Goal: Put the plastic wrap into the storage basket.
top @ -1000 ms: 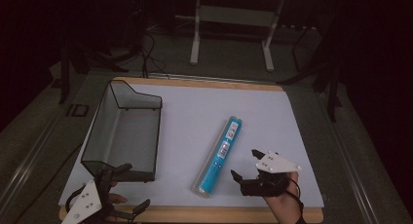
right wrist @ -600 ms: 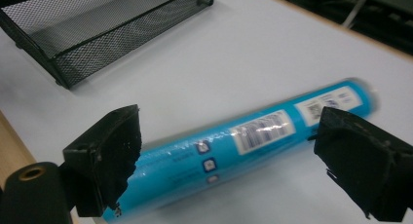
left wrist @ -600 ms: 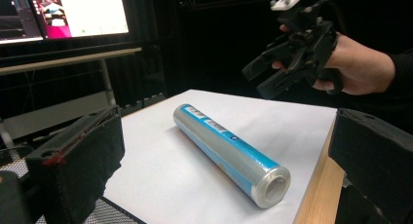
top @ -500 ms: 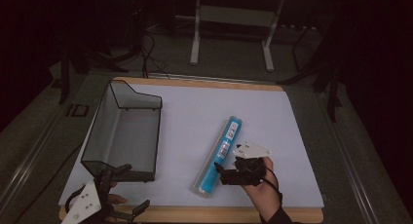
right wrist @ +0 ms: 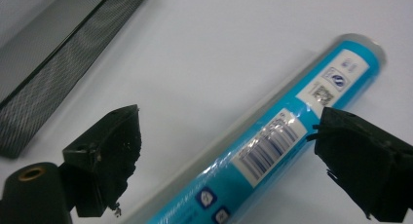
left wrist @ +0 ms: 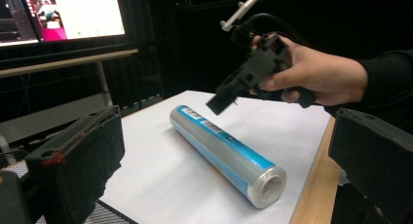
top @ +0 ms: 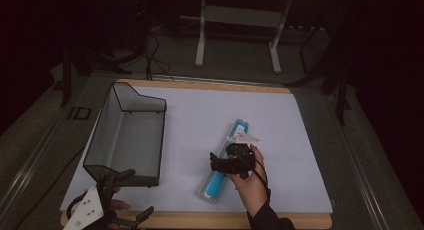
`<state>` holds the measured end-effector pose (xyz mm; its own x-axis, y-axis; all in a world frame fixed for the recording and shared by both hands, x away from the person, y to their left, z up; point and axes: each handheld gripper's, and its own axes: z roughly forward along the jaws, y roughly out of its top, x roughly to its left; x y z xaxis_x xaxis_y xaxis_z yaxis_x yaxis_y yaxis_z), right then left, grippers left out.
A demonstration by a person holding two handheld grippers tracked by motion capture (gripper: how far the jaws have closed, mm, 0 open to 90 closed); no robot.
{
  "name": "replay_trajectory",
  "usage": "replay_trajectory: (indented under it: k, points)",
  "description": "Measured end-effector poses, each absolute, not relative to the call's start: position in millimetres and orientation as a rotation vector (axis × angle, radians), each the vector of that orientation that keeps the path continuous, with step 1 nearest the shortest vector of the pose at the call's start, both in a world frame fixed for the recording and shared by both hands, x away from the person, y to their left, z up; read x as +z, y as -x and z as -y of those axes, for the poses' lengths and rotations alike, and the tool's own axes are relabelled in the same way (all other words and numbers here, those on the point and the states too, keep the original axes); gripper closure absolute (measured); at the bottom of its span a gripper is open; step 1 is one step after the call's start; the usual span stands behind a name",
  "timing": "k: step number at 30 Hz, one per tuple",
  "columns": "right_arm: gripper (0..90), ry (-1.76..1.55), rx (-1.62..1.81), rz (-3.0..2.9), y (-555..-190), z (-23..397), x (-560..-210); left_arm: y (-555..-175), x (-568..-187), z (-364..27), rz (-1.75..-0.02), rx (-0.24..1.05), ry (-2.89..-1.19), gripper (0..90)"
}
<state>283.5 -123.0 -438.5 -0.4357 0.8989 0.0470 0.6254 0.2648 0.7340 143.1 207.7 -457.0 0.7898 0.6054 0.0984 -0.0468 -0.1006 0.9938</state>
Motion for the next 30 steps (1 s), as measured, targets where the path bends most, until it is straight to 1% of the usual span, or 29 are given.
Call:
replay_trajectory:
  k: [6,11,12,17,23,30]
  points:
    - [9.7,-1.569,0.883,-2.091,-300.2,117.5,-437.7,-141.8,-456.8,-206.8,-0.446,0.589,-1.595,0.6]
    - [9.7,-1.661,0.83,-2.058,-311.9,116.2,-440.4,-141.8,-457.1,-205.8,-0.446,0.59,-1.599,0.6]
    - [9.7,-1.721,0.813,-2.029,-320.5,115.8,-441.8,-141.5,-457.1,-205.2,-0.446,0.59,-1.599,0.6]
    - [9.7,-1.839,0.751,-1.988,-336.6,111.8,-447.6,-139.9,-456.8,-204.5,-0.438,0.591,-1.598,0.6]
    - [9.6,-1.955,0.722,-1.905,-347.9,108.0,-447.9,-139.0,-458.4,-202.5,-0.447,0.559,-1.59,0.6]
    - [9.6,-2.109,0.654,-1.878,-360.1,111.5,-456.0,-135.9,-457.9,-200.3,-0.43,0.555,-1.588,0.6]
